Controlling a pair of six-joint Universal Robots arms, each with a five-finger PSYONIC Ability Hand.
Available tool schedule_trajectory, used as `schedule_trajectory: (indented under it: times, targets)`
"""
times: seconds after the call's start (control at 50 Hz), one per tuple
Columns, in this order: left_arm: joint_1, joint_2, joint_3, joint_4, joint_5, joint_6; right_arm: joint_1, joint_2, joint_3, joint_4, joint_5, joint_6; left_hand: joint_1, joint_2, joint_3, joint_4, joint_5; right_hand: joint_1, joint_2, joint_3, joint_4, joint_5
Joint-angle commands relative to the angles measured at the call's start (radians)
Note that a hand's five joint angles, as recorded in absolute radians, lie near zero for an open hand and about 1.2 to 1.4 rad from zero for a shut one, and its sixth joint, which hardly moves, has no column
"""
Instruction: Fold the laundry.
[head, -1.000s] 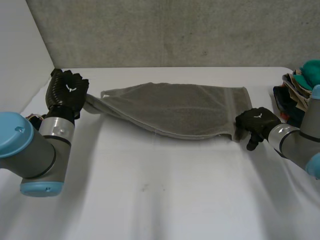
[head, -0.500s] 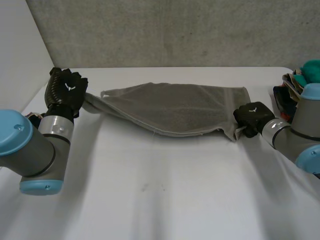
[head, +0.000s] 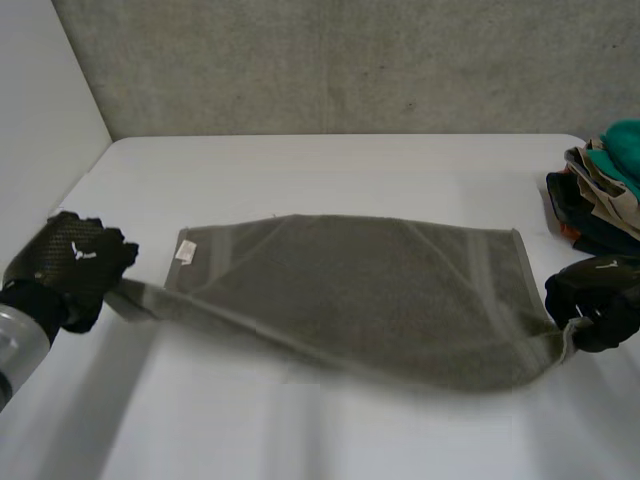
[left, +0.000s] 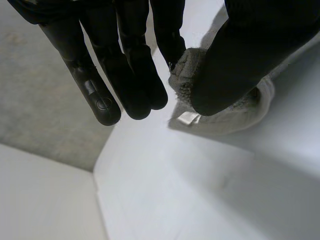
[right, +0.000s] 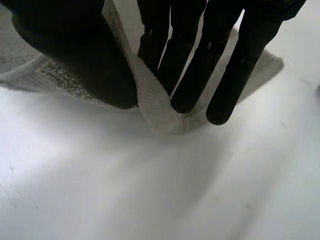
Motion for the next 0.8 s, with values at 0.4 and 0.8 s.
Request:
schedule_trajectory:
  times: [0.4, 0.8]
  targets:
    - [-0.175, -0.806, 0.595, 0.363, -0.114, 0.041, 0.073, 0.383, -0.304, -0.551, 0.172, 0.489, 0.248, 0.198, 0.198, 0.193, 0.243, 0.281, 0.216, 0.201, 0.195, 0.247]
    - [-0.212, -0.987, 0.905, 0.636, -0.174, 0.263, 0.248, 0.502, -0.621, -0.735, 0.239, 0.489, 0.248, 0.198, 0.198, 0.193, 0.243, 0.281, 0.216, 0.201, 0.195, 0.247]
